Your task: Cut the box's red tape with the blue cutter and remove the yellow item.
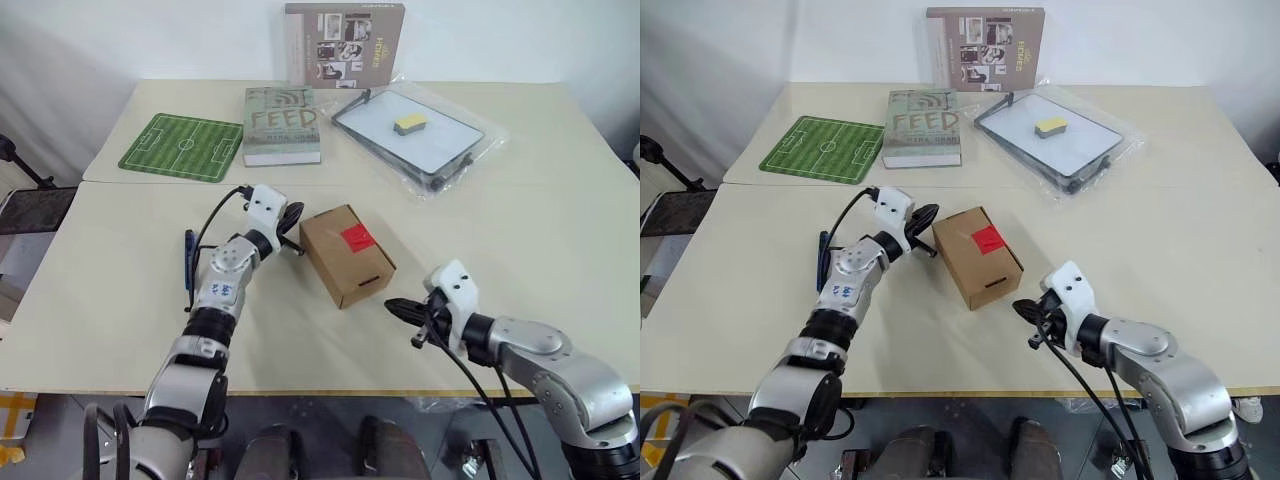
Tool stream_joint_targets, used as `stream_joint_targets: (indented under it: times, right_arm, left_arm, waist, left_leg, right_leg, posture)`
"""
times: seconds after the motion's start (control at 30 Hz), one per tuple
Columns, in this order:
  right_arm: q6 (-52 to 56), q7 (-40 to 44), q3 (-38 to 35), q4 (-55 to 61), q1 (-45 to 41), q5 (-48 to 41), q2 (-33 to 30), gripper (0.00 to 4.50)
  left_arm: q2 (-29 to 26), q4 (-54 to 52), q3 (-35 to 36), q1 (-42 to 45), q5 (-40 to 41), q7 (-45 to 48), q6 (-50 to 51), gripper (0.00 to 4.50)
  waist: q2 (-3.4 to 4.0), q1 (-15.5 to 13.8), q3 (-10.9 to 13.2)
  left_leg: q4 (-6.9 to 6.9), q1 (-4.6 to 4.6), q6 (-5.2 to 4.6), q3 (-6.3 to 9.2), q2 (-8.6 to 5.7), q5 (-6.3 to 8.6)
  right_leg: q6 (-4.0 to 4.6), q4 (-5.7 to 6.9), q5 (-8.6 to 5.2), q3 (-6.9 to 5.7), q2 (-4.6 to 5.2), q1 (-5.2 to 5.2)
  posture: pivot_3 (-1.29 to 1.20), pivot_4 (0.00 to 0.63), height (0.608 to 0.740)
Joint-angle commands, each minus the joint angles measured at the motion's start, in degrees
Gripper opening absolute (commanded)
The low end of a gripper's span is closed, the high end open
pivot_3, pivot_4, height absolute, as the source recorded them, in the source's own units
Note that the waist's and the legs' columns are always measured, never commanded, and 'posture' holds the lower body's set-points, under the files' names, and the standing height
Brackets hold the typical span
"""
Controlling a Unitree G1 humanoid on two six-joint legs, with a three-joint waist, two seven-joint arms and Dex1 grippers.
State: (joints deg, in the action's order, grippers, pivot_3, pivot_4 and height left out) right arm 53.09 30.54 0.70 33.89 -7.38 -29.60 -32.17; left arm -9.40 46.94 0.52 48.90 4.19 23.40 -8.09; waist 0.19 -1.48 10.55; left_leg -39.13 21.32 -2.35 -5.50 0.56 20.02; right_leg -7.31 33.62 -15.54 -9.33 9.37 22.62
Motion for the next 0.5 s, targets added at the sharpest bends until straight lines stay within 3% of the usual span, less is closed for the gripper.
stream_joint_targets:
  times: [0.03, 0.23, 0.5]
  right_arm:
    - [-0.2, -3.3, 1.2, 2.5, -1.2, 1.1, 1.8, 0.00]
    - [1.7, -7.6, -0.2, 3.9, -2.3, 1.4, 3.6, 0.00]
    - [8.2, -6.9, -4.9, 10.1, -0.1, -1.8, -1.3, 0.00]
  left_arm:
    - [0.5, 3.7, -1.1, 2.7, 0.4, 7.0, -2.1, 0.02]
    - [0.4, 1.9, -2.8, 2.2, 2.2, 20.2, -0.5, 0.02]
    - [-0.9, -11.8, -5.9, -3.9, 3.9, 29.7, 8.6, 0.02]
  waist:
    - [-0.01, 0.1, 0.0]
    - [-0.02, 0.2, 0.0]
    - [-0.02, 0.0, 0.0]
  left_leg:
    - [0.00, 0.00, 0.00, 0.00, 0.00, 0.00]
    - [0.00, 0.00, 0.01, -0.01, -0.11, -0.01]
    - [-0.05, 0.04, -0.01, 0.02, 0.04, 0.01]
  right_leg:
    - [0.00, 0.01, 0.00, 0.00, 0.00, 0.00]
    - [0.00, 0.02, 0.00, -0.01, -0.03, 0.01]
    - [-0.07, 0.01, 0.04, 0.06, 0.00, 0.01]
  posture:
    - [0.00, 0.150, 0.740]
    - [0.00, 0.150, 0.740]
    - [0.00, 0.150, 0.740]
